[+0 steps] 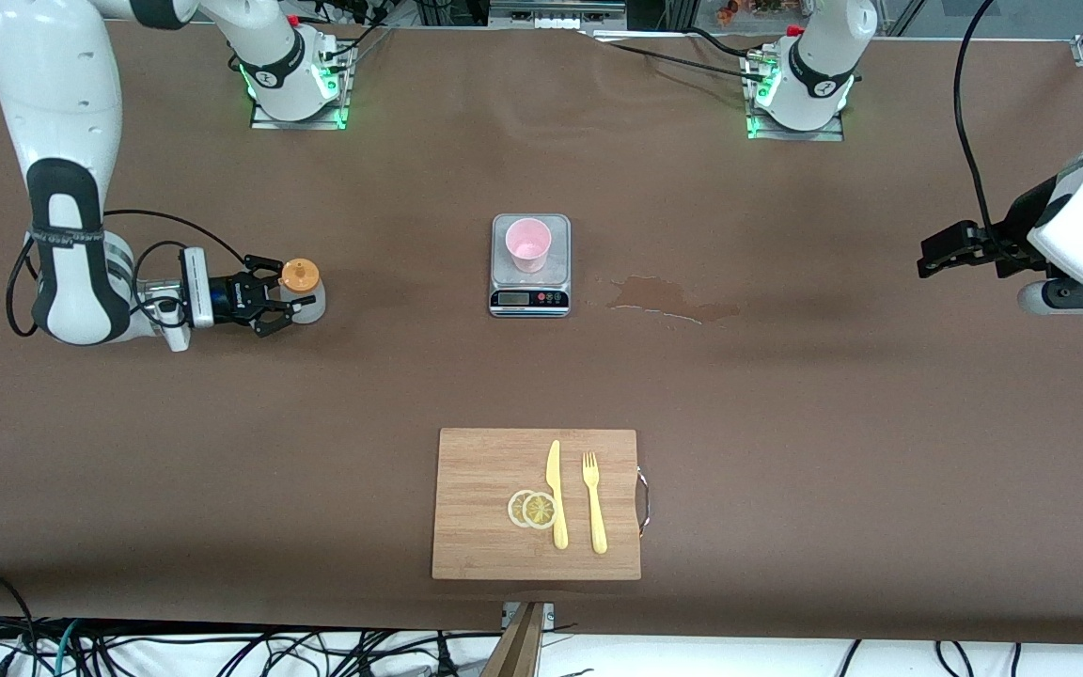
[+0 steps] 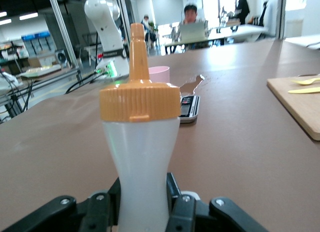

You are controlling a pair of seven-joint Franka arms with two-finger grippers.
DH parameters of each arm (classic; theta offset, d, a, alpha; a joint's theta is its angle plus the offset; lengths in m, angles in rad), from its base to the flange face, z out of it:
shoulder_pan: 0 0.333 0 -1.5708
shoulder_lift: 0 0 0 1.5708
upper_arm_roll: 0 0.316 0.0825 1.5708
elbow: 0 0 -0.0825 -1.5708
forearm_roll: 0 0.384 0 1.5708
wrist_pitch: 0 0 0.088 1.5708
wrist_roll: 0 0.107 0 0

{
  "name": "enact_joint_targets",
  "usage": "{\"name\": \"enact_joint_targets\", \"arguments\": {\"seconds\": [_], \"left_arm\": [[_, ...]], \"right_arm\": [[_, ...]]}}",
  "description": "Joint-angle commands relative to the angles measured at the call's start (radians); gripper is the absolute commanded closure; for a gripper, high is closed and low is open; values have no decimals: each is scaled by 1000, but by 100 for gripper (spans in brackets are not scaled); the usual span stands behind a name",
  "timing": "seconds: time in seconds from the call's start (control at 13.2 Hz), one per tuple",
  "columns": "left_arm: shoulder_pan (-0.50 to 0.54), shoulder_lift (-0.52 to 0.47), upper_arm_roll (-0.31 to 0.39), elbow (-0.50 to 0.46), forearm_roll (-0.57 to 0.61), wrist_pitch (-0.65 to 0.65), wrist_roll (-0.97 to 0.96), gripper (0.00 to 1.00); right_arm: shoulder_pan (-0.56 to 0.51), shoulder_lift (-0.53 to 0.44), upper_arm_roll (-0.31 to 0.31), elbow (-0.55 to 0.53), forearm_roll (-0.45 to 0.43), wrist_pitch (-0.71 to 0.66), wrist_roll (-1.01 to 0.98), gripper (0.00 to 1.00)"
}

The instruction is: Add sauce to pink cup with both arms

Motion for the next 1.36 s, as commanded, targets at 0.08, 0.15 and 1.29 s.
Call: {"name": "enact_joint_targets", "arguments": {"seconds": [0.08,0.15,1.29], "left_arm": [[0,13,-2,32,-12,-23,-8,0],[0,11,-2,32,-14,-23,-8,0],[0,13,0,32,-14,-22,-8,0]], "right_arm": [[-123,68,60,108,-24,-72,-18,71],[-140,89,60,137,-28,-93,-18,71],[-212,162,54,270,-154,-162,-50,0]]}}
